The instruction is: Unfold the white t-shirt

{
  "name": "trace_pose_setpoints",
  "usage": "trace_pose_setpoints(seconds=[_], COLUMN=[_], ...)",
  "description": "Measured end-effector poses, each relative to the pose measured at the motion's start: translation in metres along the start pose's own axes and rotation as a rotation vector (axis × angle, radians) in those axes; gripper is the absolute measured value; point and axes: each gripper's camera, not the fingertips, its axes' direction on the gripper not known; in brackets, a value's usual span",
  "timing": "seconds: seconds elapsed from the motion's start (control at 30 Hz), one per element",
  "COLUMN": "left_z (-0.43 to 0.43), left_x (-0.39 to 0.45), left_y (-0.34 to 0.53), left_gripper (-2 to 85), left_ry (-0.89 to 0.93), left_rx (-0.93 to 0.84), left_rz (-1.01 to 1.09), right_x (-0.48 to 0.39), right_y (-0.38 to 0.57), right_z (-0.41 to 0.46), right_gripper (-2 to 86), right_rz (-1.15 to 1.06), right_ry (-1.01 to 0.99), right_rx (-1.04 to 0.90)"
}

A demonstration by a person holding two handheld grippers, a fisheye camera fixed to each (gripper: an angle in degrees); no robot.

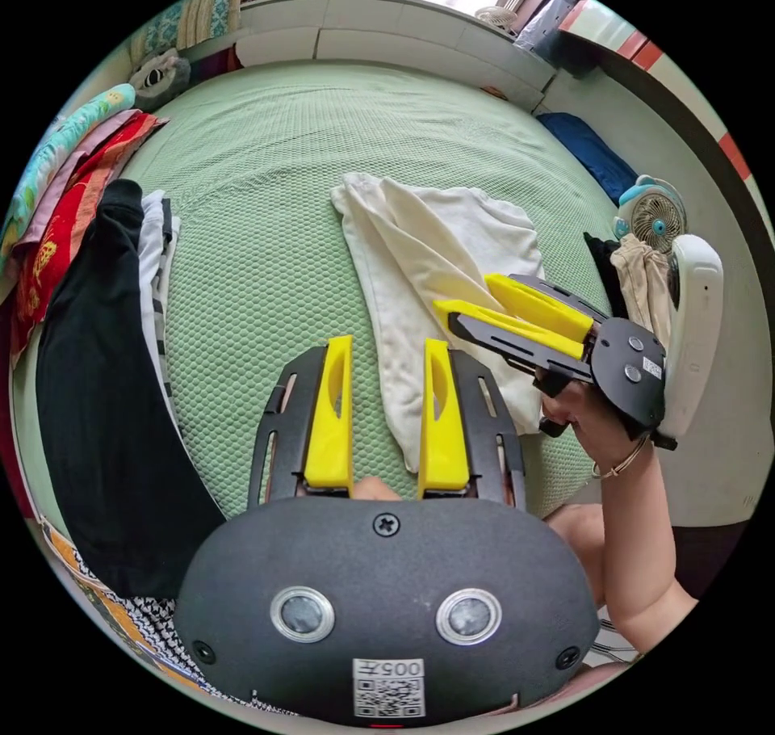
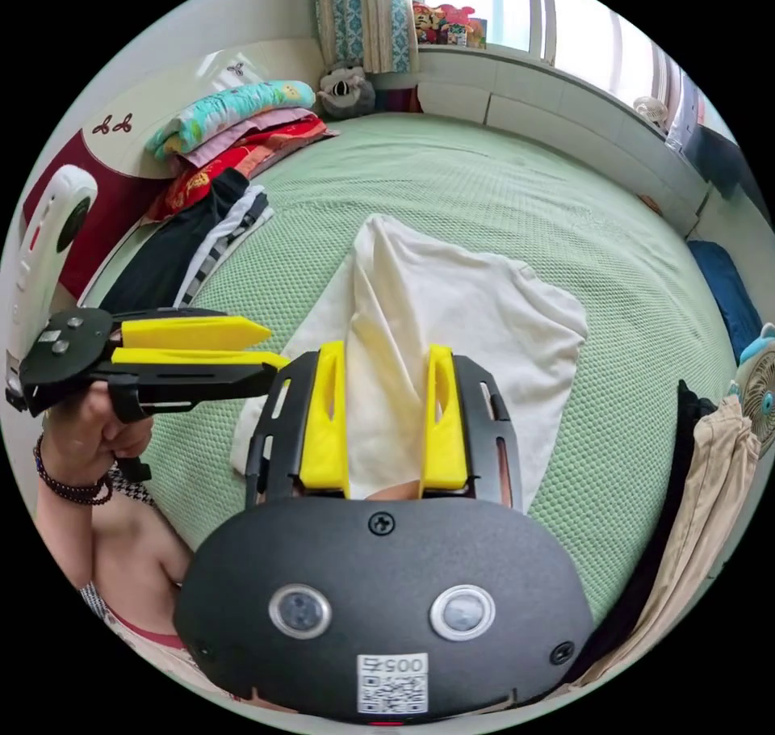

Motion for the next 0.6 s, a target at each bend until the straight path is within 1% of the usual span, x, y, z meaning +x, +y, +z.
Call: trace_pose_setpoints(seconds=[0.03, 0.17, 0.23, 0.33, 0.43, 0.47, 0.6], left_z=[0.002, 0.01, 0.013, 0.015, 0.016, 0.016, 0.015], left_x=[0.001, 0.003, 0.005, 0.007, 0.013, 0.015, 0.028], left_y=[0.0, 0.0, -0.001, -0.001, 0.001, 0.002, 0.003], left_gripper=[13.2, 12.6, 11.4, 9.1, 5.1, 5.0, 4.6], left_ry=[-0.006, -0.004, -0.026, -0.062, -0.025, -0.034, -0.127], left_rx=[0.001, -0.017, -0.013, -0.021, -0.007, -0.005, -0.01], left_rz=[0.002, -0.01, -0.042, -0.084, -0.089, -0.092, -0.044], right_x=[-0.002, 0.0, 0.003, 0.01, 0.017, 0.021, 0.038], right_y=[0.0, 0.001, 0.001, 0.006, 0.011, 0.012, 0.019], right_z=[0.004, -0.008, -0.016, -0.028, -0.036, -0.039, -0.048], right_gripper=[10.1, 1.1, 0.1, -0.4, -0.5, -0.6, -0.6], right_rz=[-0.016, -0.049, -0.039, -0.018, 0.006, 0.019, 0.077], right_ry=[0.002, -0.002, -0.007, 0.049, 0.111, 0.14, 0.206], right_rx=[-0.021, 0.03, 0.047, 0.087, 0.092, 0.092, 0.1])
